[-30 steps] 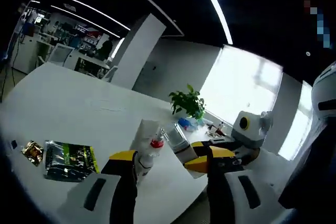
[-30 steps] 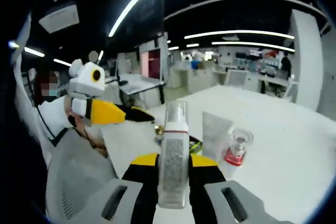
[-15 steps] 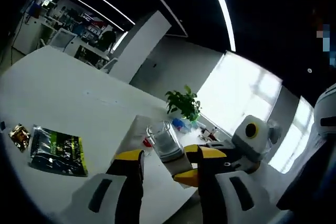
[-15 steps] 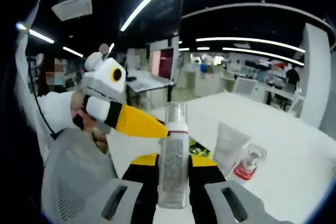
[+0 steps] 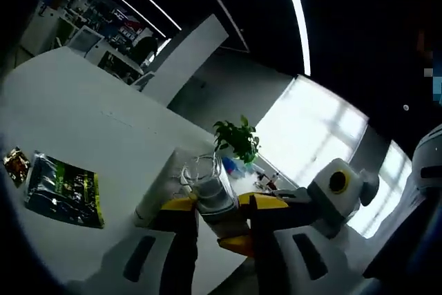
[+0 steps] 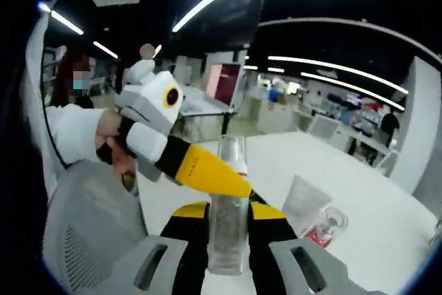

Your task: Arrange the skincare products in the storage area until every visible bottle or jar stands upright without overlapping.

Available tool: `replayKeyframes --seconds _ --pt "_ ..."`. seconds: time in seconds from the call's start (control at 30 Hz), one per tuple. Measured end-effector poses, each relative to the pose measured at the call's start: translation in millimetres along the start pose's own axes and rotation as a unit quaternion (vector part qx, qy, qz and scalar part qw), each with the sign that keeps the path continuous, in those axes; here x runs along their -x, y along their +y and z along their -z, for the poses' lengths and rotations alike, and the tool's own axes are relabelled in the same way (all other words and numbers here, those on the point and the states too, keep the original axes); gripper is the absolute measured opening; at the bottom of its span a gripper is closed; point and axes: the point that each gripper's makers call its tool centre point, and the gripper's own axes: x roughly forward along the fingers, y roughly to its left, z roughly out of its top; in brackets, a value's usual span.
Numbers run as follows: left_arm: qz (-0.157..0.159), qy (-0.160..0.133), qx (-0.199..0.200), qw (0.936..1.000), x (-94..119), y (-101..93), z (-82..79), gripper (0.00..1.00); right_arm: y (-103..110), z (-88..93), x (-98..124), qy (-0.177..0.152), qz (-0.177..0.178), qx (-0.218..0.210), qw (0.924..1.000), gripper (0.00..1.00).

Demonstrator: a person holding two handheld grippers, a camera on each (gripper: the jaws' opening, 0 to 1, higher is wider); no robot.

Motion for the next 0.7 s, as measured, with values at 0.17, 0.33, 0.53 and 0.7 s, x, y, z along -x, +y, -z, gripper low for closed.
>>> replayKeyframes --seconds 0.17,0.33,0.53,0.7 --pt "0.01 -0.005 0.027 0.9996 0.4 -2.4 1.0 0.19 -3.2 1.8 0.1 0.003 0.001 0.021 0.9998 0.14" --pt "0.028 -0.004 0.021 0.9994 2.9 -5.0 -5.8 0.18 -3.9 -2.0 1.4 -0.012 -0.009 0.017 0.9997 0.15" --pt "0.041 -0.01 0.034 0.9985 5.9 -9.7 -9.2 0.17 -2.2 -7.5 3.4 -0.02 -0.022 0.011 0.9995 0.15" --pt "0.041 -0.014 0.033 0.9985 9.5 -7.9 -14.1 0.16 -4.5 2.0 6.2 -0.003 -0.033 0.011 0.9994 0.15"
